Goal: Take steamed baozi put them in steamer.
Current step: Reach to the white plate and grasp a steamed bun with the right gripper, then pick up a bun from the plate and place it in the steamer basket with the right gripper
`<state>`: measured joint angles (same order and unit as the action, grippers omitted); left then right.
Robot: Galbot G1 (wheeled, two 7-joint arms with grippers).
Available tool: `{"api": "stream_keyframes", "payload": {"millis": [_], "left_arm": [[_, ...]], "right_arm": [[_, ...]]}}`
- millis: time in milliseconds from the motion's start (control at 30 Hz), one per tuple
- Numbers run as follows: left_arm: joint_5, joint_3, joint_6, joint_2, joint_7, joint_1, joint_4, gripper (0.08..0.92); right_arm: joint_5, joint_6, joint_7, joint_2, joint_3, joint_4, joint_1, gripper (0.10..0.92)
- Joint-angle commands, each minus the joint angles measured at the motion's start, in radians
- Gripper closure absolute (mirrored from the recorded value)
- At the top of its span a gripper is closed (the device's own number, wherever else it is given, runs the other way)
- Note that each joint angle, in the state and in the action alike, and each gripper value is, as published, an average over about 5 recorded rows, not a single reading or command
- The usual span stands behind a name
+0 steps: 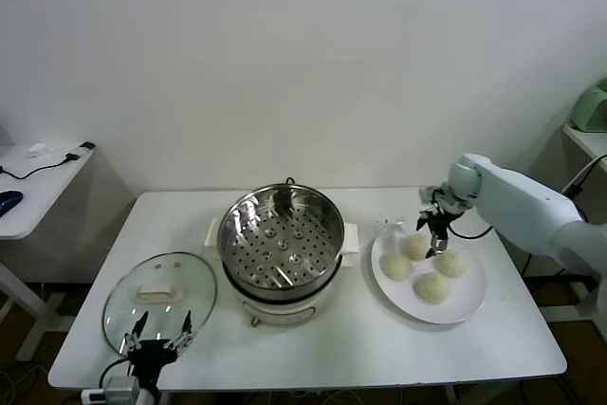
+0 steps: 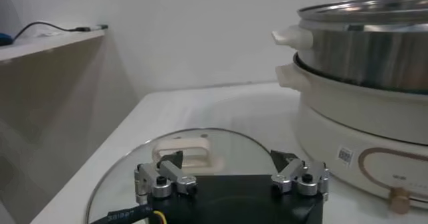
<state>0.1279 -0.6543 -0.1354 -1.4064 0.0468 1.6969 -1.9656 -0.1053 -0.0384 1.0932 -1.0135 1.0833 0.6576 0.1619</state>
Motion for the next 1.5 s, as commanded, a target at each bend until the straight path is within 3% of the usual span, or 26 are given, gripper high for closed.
{"api": "stream_keyframes", "payload": {"millis": [33, 333, 500, 667, 833, 1000, 1200, 1367, 1500], "left_arm": [[-0.008, 0.006, -0.005, -0.006, -0.004, 0.000, -0.009, 0.177], [-0.010, 0.002, -0.003, -0.007, -0.003, 0.007, -0.024, 0.177], [-0.015, 0.005, -0.001, -0.012, -0.003, 0.018, -0.035, 0.177], [-0.019, 0.006, 0.001, -0.011, -0.003, 0.028, -0.050, 0.177], [-0.023, 0.013, 0.000, -0.010, -0.004, 0.027, -0.061, 0.177], [-0.029, 0.021, 0.001, -0.011, -0.004, 0.025, -0.064, 0.177], [-0.036, 0.028, 0.005, -0.014, -0.002, 0.028, -0.065, 0.177], [-0.041, 0.030, 0.008, -0.016, -0.002, 0.029, -0.066, 0.177], [-0.046, 0.031, 0.012, -0.015, -0.001, 0.031, -0.065, 0.177]], "right_arm": [[0.058, 0.005, -0.013, -0.057, -0.054, -0.089, -0.051, 0.204], [0.045, -0.009, -0.024, -0.038, -0.065, -0.037, -0.032, 0.320], [-0.049, -0.029, -0.017, 0.029, 0.046, 0.120, 0.103, 0.349], [-0.239, -0.020, 0.000, 0.063, 0.300, 0.320, 0.416, 0.355], [-0.410, 0.068, 0.016, -0.018, 0.458, 0.487, 0.715, 0.355], [-0.451, 0.227, 0.038, -0.169, 0.466, 0.611, 0.826, 0.355], [-0.335, 0.409, 0.036, -0.309, 0.465, 0.691, 0.760, 0.355], [-0.098, 0.559, 0.012, -0.370, 0.438, 0.603, 0.619, 0.355], [0.012, 0.607, -0.022, -0.385, 0.408, 0.511, 0.510, 0.355]]}}
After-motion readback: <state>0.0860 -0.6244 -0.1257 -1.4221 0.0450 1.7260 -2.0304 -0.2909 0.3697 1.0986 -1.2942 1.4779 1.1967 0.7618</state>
